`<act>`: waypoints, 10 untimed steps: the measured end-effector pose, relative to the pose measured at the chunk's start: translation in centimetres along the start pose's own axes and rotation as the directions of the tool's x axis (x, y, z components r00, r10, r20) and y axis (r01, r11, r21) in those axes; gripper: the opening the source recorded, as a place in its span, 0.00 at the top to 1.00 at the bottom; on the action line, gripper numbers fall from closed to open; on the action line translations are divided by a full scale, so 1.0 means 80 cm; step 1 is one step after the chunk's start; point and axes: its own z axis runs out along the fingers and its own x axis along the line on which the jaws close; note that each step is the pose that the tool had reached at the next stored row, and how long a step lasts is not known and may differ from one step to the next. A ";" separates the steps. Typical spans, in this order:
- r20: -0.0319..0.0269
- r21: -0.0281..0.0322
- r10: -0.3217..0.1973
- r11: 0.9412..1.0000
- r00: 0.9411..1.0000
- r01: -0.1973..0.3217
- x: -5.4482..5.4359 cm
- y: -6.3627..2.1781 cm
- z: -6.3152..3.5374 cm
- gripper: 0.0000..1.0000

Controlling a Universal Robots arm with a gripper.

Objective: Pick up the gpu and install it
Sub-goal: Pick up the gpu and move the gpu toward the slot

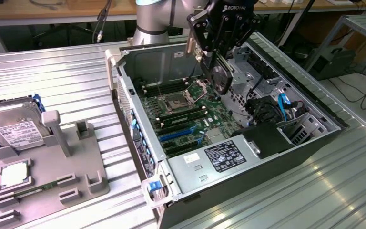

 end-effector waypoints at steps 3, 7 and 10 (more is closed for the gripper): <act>0.000 0.000 0.000 1.000 1.000 0.000 -0.001 0.002 0.000 0.73; 0.000 0.000 0.000 1.000 1.000 0.000 -0.001 0.004 0.000 0.73; 0.000 0.000 0.000 1.000 1.000 0.000 -0.001 0.005 0.000 0.73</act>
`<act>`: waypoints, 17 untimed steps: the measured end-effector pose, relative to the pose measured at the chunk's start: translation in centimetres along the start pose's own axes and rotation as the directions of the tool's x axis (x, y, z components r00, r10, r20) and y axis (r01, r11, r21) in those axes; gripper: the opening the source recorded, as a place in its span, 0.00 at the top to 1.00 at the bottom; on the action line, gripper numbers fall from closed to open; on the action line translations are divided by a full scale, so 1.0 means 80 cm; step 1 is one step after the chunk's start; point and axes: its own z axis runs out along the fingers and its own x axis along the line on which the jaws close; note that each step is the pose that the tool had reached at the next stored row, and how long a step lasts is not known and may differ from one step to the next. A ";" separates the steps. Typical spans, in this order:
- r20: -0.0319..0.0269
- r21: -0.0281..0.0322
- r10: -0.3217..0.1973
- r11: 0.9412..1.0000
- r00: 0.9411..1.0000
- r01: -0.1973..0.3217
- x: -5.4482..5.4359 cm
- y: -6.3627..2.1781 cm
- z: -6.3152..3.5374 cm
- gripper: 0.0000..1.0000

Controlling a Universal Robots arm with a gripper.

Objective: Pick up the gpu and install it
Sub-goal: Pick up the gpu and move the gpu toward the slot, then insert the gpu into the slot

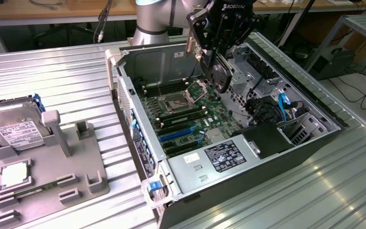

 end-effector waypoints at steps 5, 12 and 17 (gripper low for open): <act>0.000 0.000 0.000 1.000 1.000 0.000 0.000 0.000 0.000 0.73; 0.000 0.000 -0.021 1.000 1.000 0.021 0.000 0.000 0.000 0.73; 0.002 -0.002 -0.149 0.989 0.989 0.149 0.000 0.000 0.000 0.73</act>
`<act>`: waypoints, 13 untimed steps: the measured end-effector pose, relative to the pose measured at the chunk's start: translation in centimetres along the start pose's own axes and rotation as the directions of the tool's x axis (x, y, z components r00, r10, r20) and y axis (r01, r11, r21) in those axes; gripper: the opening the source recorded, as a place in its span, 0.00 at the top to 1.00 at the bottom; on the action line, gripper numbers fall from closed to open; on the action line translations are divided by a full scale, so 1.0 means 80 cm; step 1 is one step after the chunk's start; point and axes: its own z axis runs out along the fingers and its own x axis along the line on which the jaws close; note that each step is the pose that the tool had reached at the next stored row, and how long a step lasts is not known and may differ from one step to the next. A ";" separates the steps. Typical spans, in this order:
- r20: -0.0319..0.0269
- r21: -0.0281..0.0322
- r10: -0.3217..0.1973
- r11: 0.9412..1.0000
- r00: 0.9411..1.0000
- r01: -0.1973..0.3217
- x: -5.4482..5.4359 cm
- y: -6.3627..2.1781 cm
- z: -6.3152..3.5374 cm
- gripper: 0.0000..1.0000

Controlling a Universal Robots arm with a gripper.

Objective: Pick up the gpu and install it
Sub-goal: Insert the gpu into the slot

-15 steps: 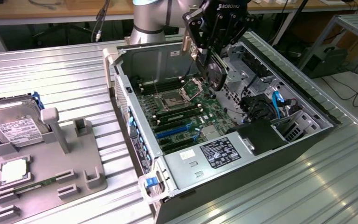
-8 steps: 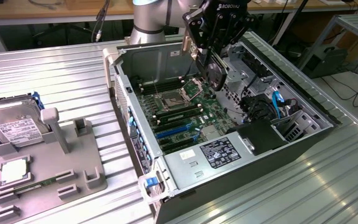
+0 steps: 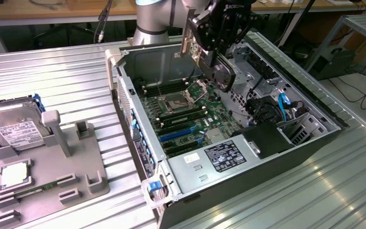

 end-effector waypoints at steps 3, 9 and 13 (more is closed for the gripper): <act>0.001 -0.001 -0.050 0.999 0.999 0.050 0.000 0.000 0.000 0.73; 0.002 -0.003 -0.168 0.986 0.986 0.168 0.000 0.000 0.001 0.73; 0.004 -0.005 -0.260 0.966 0.966 0.260 0.000 0.000 0.001 0.73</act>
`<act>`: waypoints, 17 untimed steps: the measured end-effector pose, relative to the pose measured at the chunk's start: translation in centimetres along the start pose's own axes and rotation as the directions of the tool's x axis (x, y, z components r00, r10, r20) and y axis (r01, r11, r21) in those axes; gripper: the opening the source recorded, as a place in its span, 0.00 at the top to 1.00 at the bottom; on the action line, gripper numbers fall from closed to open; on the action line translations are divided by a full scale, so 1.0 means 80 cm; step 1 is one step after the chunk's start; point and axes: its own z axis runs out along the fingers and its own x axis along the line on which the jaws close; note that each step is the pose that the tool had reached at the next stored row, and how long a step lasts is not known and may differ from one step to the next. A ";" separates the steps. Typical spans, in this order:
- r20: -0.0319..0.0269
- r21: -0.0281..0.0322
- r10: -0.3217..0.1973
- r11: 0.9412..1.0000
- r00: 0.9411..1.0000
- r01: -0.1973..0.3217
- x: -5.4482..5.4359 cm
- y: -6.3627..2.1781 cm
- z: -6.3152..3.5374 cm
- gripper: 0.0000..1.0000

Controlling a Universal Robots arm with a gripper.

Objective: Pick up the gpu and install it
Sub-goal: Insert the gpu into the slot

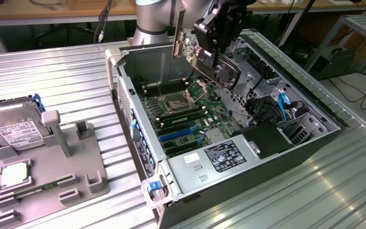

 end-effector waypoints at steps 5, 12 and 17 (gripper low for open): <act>0.002 -0.003 -0.153 0.988 0.988 0.153 0.000 0.000 0.000 0.73; 0.004 -0.005 -0.287 0.958 0.958 0.287 0.000 0.000 0.000 0.73; 0.006 -0.006 -0.369 0.929 0.929 0.369 0.000 0.000 0.000 0.73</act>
